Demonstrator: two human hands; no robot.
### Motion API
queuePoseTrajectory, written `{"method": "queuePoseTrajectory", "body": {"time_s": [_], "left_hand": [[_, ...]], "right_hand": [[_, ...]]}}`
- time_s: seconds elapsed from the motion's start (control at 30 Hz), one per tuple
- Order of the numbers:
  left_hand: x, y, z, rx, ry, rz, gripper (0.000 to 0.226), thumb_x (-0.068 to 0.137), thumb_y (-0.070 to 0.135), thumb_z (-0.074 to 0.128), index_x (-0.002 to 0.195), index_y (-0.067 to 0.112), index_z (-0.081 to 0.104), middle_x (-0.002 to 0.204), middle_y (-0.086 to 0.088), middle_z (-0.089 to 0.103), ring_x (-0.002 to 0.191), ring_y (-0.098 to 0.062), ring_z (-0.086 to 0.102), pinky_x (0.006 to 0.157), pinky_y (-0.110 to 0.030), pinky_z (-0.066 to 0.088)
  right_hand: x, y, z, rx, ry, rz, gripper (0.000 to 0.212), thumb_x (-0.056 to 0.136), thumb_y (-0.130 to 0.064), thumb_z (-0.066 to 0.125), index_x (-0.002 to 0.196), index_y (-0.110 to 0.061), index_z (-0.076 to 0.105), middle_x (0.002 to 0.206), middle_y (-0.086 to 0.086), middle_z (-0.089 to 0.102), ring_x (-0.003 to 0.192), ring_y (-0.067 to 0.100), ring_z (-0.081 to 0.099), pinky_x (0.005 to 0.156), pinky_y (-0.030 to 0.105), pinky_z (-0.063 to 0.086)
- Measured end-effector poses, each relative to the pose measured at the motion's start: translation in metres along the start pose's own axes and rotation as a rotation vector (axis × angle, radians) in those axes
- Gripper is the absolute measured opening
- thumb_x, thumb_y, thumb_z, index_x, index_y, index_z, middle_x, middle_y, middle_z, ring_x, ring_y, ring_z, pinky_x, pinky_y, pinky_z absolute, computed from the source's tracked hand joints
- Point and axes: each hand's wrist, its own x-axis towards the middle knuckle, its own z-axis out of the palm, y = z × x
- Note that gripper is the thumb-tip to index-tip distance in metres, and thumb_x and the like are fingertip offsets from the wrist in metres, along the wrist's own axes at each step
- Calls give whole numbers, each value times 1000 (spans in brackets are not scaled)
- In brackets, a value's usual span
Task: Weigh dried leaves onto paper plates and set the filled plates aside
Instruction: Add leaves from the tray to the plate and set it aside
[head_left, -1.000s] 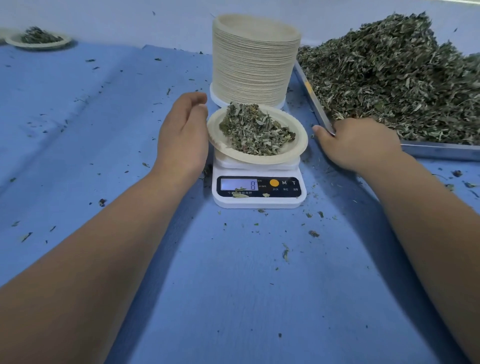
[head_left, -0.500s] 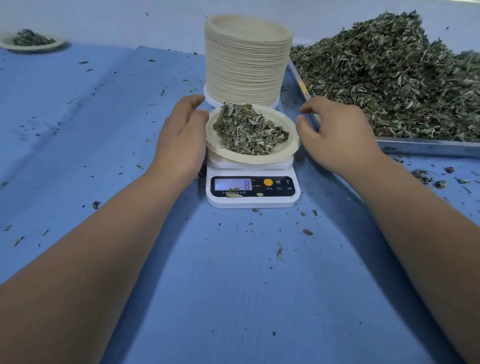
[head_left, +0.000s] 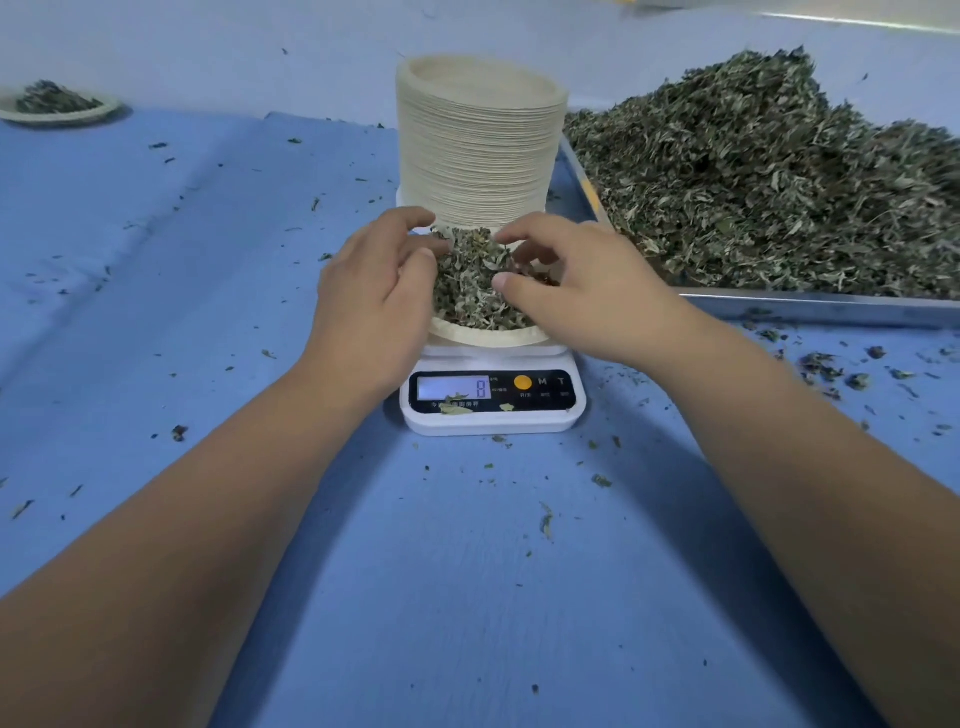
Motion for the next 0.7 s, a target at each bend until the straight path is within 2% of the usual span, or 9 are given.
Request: {"method": "queuePoseTrajectory", "body": {"time_s": [0.1,0.2,0.3,0.37,0.43,0.5,0.57,0.63,0.7], "left_hand": [[-4,4,1,18,-8,27,39,98,30,39,133,29,57,114,22,70,119,-12,57,110,-46,40],[-6,6,0,16,-3,41,42,95,33,38,132,26,58,116,19,71,113,-21,60,107,-48,43],[-6,6,0,12,-13,47,43,96,34,37,132,26,58,118,17,71,114,-20,61,106,-47,44],[-7,6,1,2,-15,49,42,96,34,37,132,26,58,119,16,72,115,-18,61,105,-46,45],[-7,5,2,-13,-13,48,42,96,34,37,132,26,59,118,15,72,115,-14,61,104,-44,46],[-7,4,2,-17,-6,48,41,97,34,37,130,27,59,117,18,72,105,-13,60,98,-40,48],[-6,4,3,-20,5,48,40,96,34,37,129,27,60,116,19,72,101,-12,58,94,-37,47],[-6,4,3,-24,16,49,41,96,33,37,129,26,61,116,19,72,113,-11,59,100,-38,46],[-5,4,3,-24,21,51,41,97,32,38,130,24,61,116,18,72,121,-11,58,106,-40,44]], "right_hand": [[1,-4,3,-27,103,-50,16,92,-41,65,107,-39,69,83,-27,58,90,4,58,95,37,48],[1,-7,1,51,161,-56,11,92,-26,66,98,-31,75,82,-24,65,82,0,63,88,32,52],[1,-13,-3,110,177,-48,16,94,-43,61,103,-33,71,90,-24,66,93,-1,61,91,32,50],[0,-19,-4,93,66,-21,35,88,-63,56,113,-40,65,100,-25,65,101,2,59,97,38,48],[-1,-21,-1,-31,-27,-30,42,83,-67,57,118,-44,62,105,-23,65,105,6,57,100,42,45],[-1,-20,3,-83,-12,-36,32,86,-55,65,116,-43,65,104,-21,64,105,8,57,101,42,44],[1,-19,5,-32,57,-31,18,89,-41,69,107,-38,72,97,-21,65,91,2,57,95,35,49],[2,-19,4,36,133,-36,9,89,-31,71,95,-34,77,86,-21,67,80,-1,58,86,30,52],[2,-20,1,97,202,-38,9,89,-26,73,91,-32,79,81,-21,69,78,-1,62,83,26,53]]}}
